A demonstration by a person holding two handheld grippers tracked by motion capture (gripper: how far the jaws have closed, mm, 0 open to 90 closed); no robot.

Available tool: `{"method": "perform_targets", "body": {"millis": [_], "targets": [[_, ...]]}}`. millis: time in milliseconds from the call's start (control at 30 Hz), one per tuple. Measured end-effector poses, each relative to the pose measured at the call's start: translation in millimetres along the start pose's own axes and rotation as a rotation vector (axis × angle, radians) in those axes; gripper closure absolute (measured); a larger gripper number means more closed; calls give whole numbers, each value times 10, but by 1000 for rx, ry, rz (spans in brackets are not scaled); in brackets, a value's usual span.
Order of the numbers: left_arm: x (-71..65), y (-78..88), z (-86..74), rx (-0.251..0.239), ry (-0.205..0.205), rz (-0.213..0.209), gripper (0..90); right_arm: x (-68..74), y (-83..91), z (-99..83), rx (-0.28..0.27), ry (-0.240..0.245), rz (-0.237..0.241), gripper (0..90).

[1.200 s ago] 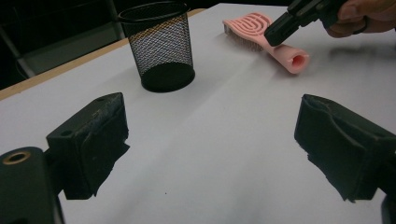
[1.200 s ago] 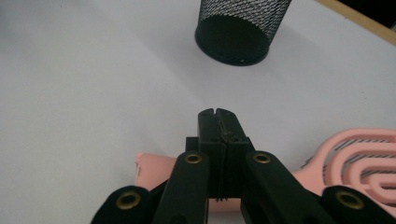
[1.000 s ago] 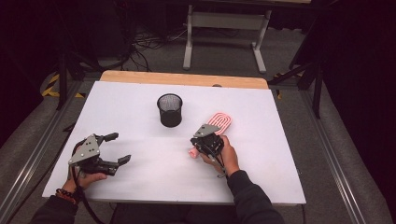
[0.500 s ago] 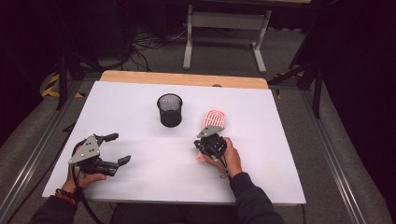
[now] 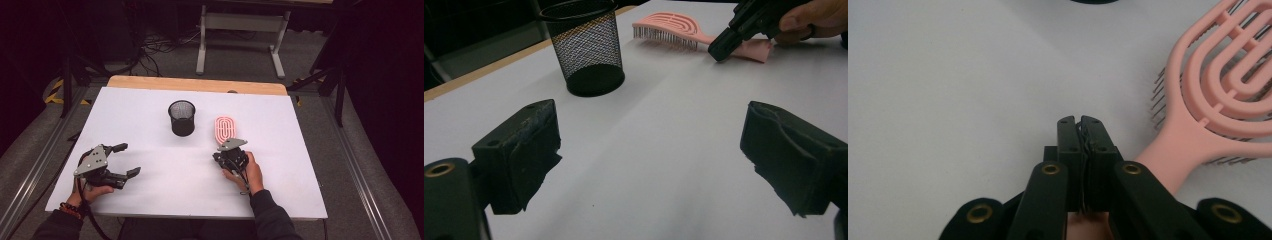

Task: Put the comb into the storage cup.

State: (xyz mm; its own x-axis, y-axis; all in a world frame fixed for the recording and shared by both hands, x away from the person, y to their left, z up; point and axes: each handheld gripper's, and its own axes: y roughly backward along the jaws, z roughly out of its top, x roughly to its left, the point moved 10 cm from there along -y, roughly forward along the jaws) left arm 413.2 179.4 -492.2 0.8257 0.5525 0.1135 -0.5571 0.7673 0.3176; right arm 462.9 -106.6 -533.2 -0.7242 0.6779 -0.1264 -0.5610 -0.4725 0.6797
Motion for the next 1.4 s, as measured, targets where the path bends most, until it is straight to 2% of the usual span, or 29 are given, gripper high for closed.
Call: {"method": "perform_targets", "body": {"millis": [300, 467, 633, 900, 1000, 1200, 1400], "targets": [[-4, -11, -10, 6, 3, -4, 100, -59, 104, -27, -3, 20, -25, 883], [-8, -13, -13, 7, 8, -7, 99, -89, 146, -68, 28, 36, -40, 881], [-13, -16, -13, 6, 11, -7, 100, -121, 210, -59, 10, 18, -32, 879], [-9, -15, -14, 11, 8, -3, 100, -177, 257, -104, 24, 12, -47, 889], [-6, -11, -12, 8, 7, -3, 100, -180, 289, -112, 14, -5, -40, 882], [-10, -14, -13, 12, 5, -3, 101, -178, 307, -111, 16, 4, -48, 880], [-10, -18, -15, 11, 8, -7, 101, -191, 330, -103, 14, -7, -55, 889]]}}
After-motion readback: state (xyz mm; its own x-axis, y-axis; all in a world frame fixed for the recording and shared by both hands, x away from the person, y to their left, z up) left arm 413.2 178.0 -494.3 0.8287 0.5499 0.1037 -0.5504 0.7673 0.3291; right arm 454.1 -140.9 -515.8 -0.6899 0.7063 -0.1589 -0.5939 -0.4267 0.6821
